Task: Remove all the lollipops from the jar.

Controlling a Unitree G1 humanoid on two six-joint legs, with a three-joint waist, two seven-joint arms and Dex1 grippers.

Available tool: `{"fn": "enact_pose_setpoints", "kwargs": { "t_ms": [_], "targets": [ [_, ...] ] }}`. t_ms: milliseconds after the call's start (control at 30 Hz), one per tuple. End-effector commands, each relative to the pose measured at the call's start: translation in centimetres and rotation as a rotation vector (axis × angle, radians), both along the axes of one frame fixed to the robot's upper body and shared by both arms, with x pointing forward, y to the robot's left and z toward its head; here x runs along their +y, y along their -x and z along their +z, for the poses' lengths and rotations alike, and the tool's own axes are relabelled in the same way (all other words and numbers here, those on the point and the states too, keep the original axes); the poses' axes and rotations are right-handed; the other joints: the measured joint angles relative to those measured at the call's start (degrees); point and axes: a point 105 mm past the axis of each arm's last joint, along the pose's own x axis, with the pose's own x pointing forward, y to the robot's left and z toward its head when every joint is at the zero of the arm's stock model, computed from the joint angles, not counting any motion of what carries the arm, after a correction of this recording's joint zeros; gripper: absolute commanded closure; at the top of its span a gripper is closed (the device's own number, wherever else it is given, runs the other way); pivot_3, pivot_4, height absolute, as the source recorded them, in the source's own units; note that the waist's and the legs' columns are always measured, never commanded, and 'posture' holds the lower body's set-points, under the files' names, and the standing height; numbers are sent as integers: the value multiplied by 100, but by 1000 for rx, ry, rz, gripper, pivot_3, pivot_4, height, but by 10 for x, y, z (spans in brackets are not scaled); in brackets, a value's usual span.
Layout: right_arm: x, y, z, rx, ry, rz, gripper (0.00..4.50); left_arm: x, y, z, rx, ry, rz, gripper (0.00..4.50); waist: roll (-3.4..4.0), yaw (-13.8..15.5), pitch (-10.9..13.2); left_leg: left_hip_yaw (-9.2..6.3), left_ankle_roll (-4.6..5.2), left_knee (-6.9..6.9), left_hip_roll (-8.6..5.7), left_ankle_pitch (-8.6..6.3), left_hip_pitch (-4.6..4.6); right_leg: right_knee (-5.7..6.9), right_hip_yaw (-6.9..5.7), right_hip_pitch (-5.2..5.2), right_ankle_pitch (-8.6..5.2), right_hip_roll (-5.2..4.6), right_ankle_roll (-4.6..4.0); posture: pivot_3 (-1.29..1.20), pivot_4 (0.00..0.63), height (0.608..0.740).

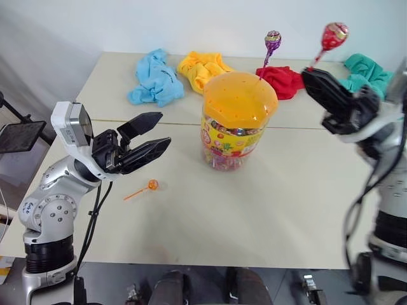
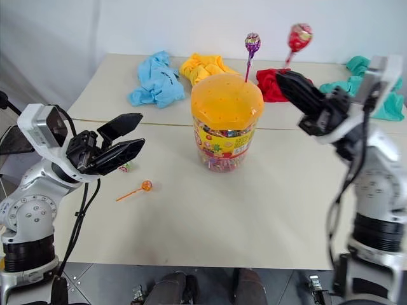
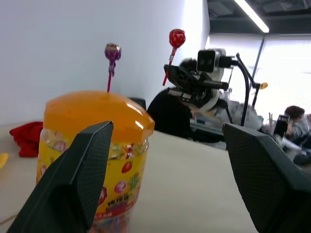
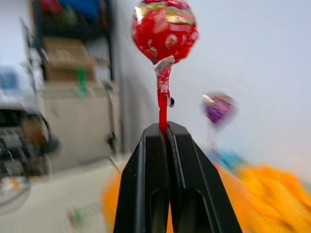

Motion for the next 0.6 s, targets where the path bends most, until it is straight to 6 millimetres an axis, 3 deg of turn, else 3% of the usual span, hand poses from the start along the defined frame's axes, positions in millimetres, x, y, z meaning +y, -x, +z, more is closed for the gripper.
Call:
{"fn": "enact_pose_setpoints", "kwargs": {
  "t_ms": [33,200,400,500,600],
  "targets": [
    [-50,3,-51,229,354,-200,4487,-6,6,-11,-66,-187,-46,691,0,24,0,22,2,-3,-7,-1,-2,-8,0,1,0,0,0,0,150,740],
    [-89,26,-110,404,496,-230,4487,-12,12,-22,-93,-287,-112,691,0,-31,0,53,3,-12,-8,-1,10,-47,2,7,8,6,15,0,150,740],
    [-113,25,-151,499,629,-329,4487,-16,11,-21,-106,-269,-107,691,1,-115,0,58,-7,-12,19,5,27,-34,21,10,8,7,14,0,150,740],
    [-111,26,-151,505,612,-306,3878,-11,5,-19,-109,-252,-53,691,3,-116,1,54,-7,-12,19,5,24,-33,20,8,8,7,15,0,150,740],
    [-101,28,-142,467,563,-248,2888,-2,-1,-13,-107,-205,14,691,3,-111,1,51,-7,-13,19,5,23,-34,17,9,8,7,15,0,150,740]
  ]
}}
